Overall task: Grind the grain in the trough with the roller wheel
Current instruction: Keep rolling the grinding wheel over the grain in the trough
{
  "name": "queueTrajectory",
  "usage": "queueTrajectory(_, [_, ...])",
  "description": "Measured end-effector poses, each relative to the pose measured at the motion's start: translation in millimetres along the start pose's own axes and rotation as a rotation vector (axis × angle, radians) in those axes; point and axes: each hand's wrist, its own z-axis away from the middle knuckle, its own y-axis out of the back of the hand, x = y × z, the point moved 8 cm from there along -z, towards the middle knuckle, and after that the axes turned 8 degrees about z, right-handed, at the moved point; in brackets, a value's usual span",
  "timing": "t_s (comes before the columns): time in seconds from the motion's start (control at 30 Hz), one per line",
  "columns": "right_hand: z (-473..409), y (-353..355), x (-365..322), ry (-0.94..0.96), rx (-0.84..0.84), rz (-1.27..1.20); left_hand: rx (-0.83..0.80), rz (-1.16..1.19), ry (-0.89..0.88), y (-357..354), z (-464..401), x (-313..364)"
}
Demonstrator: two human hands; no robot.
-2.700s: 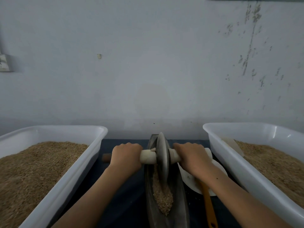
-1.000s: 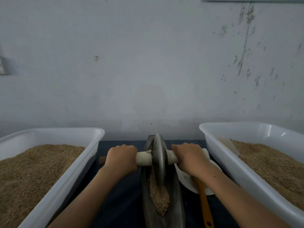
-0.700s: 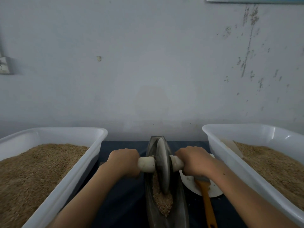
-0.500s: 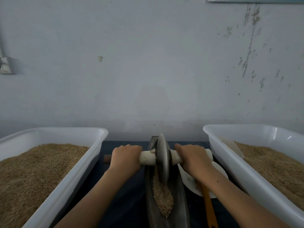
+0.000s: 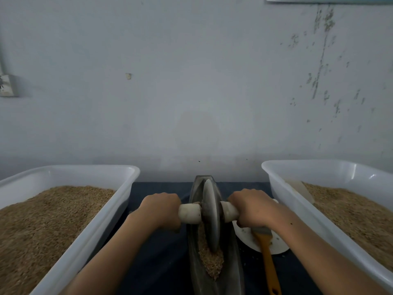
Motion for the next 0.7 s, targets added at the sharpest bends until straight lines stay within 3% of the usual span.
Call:
queueTrajectory(0.17, [-3.9,5.4,3.8,-0.108,0.252,0.001,0.283,-0.018,-0.011,14.2,-0.9,4.2])
queueTrajectory(0.27, [-5.7,5.7,3.8,-0.141,0.315,0.011,0.347,-0.002,-0.006,16.2,0.3,4.6])
queueTrajectory(0.37, [-4.4,7.1,4.5,-0.129,0.289,0.006,0.280,-0.032,0.000,13.5,-1.4,3.8])
queueTrajectory(0.57, [-0.5,1.1,0.1,0.000,0.036,0.016,-0.086,0.045,0.023,-5.0,-0.3,-2.4])
queueTrajectory(0.63, [0.1,-2.3,0.4,0.018,-0.037,0.000,-0.120,0.059,0.026,-6.9,1.9,-2.1])
queueTrajectory(0.7, [-0.7,-4.1,0.8,0.012,-0.052,-0.014,-0.055,0.020,0.032,-1.8,2.1,-0.2])
